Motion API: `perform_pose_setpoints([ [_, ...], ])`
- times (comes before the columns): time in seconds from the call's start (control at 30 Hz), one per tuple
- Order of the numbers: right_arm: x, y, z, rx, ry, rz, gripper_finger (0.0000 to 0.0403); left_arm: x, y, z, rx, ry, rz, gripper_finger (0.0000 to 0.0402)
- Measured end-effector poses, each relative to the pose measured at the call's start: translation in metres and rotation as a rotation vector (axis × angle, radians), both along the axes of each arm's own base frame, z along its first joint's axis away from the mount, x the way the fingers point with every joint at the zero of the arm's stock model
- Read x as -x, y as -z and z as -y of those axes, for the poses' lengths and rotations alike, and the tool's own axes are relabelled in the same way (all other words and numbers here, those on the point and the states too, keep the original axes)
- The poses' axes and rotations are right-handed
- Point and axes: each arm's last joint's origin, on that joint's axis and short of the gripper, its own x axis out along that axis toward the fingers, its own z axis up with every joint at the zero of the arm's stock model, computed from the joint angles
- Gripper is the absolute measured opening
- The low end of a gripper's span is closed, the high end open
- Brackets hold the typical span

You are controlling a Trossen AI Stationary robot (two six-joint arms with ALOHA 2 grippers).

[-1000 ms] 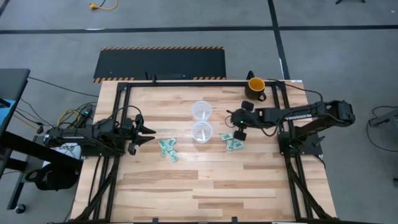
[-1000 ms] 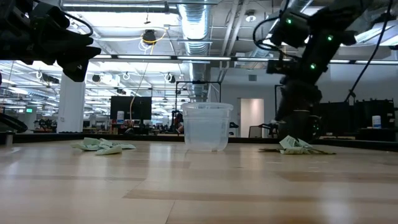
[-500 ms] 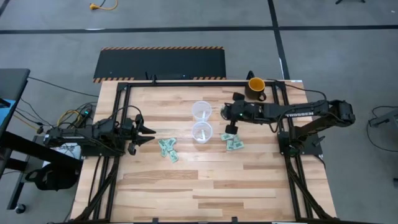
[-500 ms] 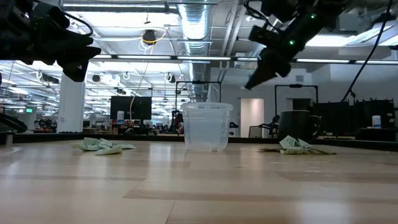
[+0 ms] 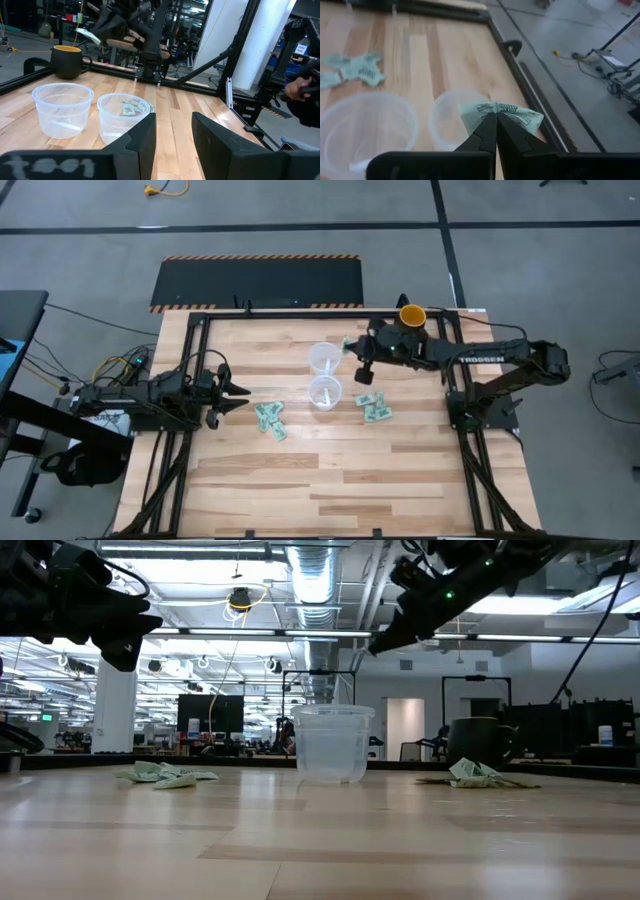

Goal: Pick and place items into bin
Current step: Put the green stevia packet into the top transparent bin

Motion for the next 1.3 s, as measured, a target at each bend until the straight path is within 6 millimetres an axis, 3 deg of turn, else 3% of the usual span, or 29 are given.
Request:
perform_pose_setpoints([
  [0.3, -0.015, -0.002, 0.021, -0.052, -0.025, 0.164, 0.0, 0.0, 0.0, 0.0, 0.0, 0.0, 0.0, 0.0114],
  [0.63, -0.058, 0.03, 0.04, -0.121, -0.008, 0.021, 0.0, 0.0, 0.0, 0.0, 0.0, 0.0, 0.0, 0.0114],
  [0.87, -0.072, 0.04, 0.04, -0.189, -0.052, -0.094, 0.0, 0.0, 0.0, 0.0, 0.0, 0.0, 0.0, 0.0114],
  [1.3, -0.075, 0.045, 0.031, -0.21, -0.087, -0.158, 0.0, 0.0, 0.0, 0.0, 0.0, 0.0, 0.0, 0.0114],
])
